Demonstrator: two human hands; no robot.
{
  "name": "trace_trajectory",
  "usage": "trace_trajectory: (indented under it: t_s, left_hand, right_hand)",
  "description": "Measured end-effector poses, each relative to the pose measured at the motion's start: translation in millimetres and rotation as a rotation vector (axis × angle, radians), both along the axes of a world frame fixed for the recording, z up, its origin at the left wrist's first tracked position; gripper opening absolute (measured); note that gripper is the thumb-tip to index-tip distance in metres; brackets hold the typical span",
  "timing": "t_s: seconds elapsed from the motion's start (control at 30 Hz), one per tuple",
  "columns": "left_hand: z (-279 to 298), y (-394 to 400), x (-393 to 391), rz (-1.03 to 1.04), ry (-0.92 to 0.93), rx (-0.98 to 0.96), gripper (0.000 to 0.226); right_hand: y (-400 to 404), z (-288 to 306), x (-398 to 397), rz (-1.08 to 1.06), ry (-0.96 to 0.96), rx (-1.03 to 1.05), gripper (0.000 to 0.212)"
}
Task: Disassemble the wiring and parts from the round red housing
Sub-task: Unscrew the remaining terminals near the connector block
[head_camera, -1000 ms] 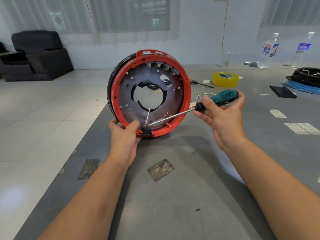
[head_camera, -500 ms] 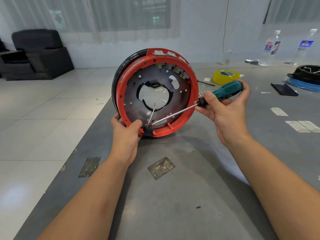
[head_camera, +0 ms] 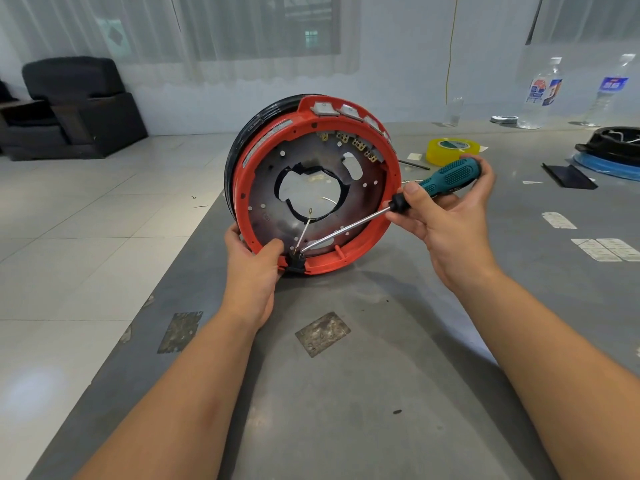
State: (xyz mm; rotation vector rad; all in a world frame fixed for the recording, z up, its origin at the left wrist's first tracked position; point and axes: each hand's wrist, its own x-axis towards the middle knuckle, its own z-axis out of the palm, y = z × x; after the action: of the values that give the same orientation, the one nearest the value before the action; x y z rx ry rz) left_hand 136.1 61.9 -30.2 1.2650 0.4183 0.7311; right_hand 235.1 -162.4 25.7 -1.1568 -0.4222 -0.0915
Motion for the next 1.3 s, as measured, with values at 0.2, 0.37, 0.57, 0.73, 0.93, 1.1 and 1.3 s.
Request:
trace_trajectory:
  t_s: [0.2,0.37,0.57,0.73,0.93,1.1,1.3]
  left_hand:
    - [-1,-3,2,0.077,0.062,0.082,0.051]
    - [2,-3,2,0.088,0.085,0.067,0.049]
    - [2,-3,3,0.117,0.105,0.065,0.05]
    - [7,-4,0,0.135,0.116,-0.015,0.049]
    - [8,-1,-1,0.12,0.031,-0.21,0.054]
    - [12,0,-3,0.12,-0.007,-0.281,0.056]
    - [14,-4,-3,0.13,0.011,-0.295,0.052]
  right_hand:
    - [-1,5,-4,0.046,-0.058,-0.043,0.077]
    - [-5,13,-1,0.076,-0.06,-0.091,0.065]
    - [-13,6,11,-0.006,-0.095,-0.211,0.042]
    - [-10,-3,11,0.055,-0.043,-0.056,0.041]
    - [-7,-10,6,0.092,0.045,0.025,0.047]
    - [-3,-14,-1,0.084,0.1,0.076,0.045]
    - [9,-23,-13,0.059,0.126,0.034,0.046]
